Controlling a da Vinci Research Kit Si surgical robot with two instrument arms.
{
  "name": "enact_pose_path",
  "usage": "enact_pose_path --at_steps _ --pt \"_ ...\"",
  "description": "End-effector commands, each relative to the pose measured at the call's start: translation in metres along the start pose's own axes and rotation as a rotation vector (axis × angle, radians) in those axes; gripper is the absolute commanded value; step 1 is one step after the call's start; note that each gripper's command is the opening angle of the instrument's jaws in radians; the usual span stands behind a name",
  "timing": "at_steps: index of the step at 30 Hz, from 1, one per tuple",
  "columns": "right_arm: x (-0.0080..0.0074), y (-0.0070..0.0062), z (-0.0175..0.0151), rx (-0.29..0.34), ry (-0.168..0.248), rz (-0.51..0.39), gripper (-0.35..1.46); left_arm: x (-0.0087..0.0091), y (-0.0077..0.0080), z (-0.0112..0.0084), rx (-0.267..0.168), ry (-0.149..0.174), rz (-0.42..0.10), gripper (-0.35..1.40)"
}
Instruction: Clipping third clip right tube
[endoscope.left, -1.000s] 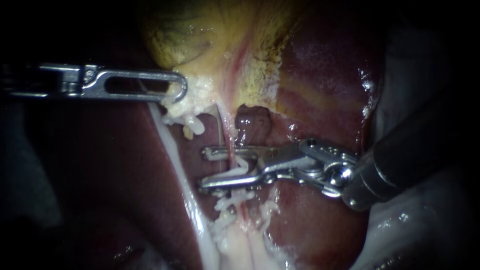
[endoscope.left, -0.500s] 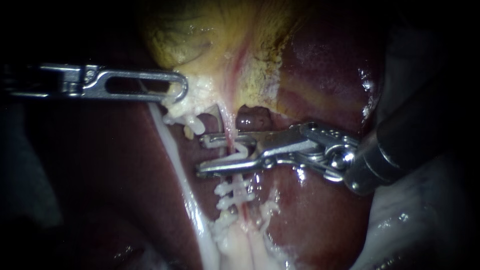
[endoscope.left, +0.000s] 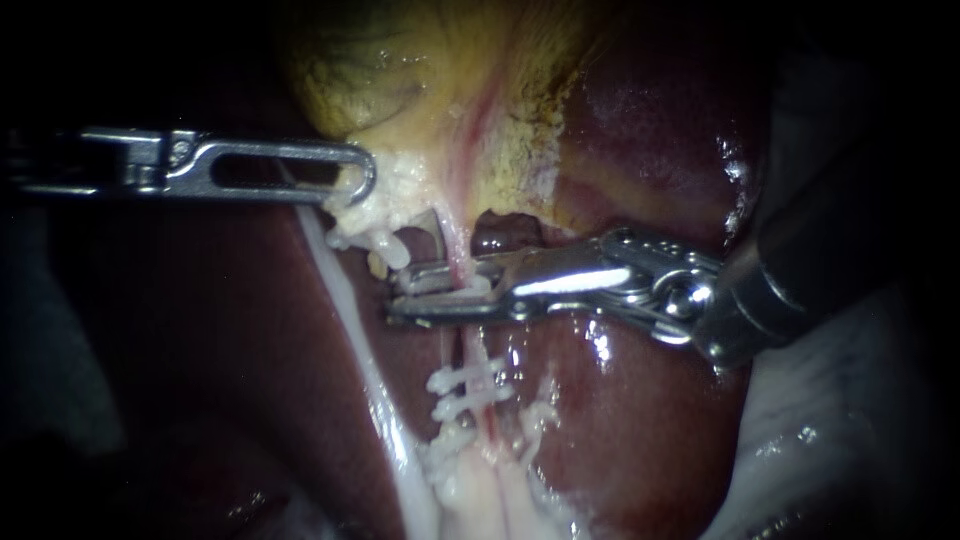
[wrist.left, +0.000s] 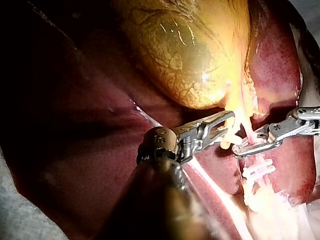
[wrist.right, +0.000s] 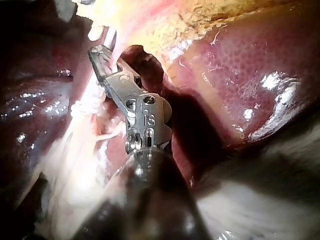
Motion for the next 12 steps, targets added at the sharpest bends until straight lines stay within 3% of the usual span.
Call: enact_pose_path --at_steps 1,12 --pt "0.0000 0.0000 0.0000 -0.003 0.003 0.001 -0.35 0.0000 0.0000 0.0000 0.000 0.000 0.000 -0.35" --pt "0.0000 0.0001 -0.0001 -0.001 0.011 -0.010 -0.35 0.0000 0.0000 0.0000 0.000 0.000 0.000 -0.35"
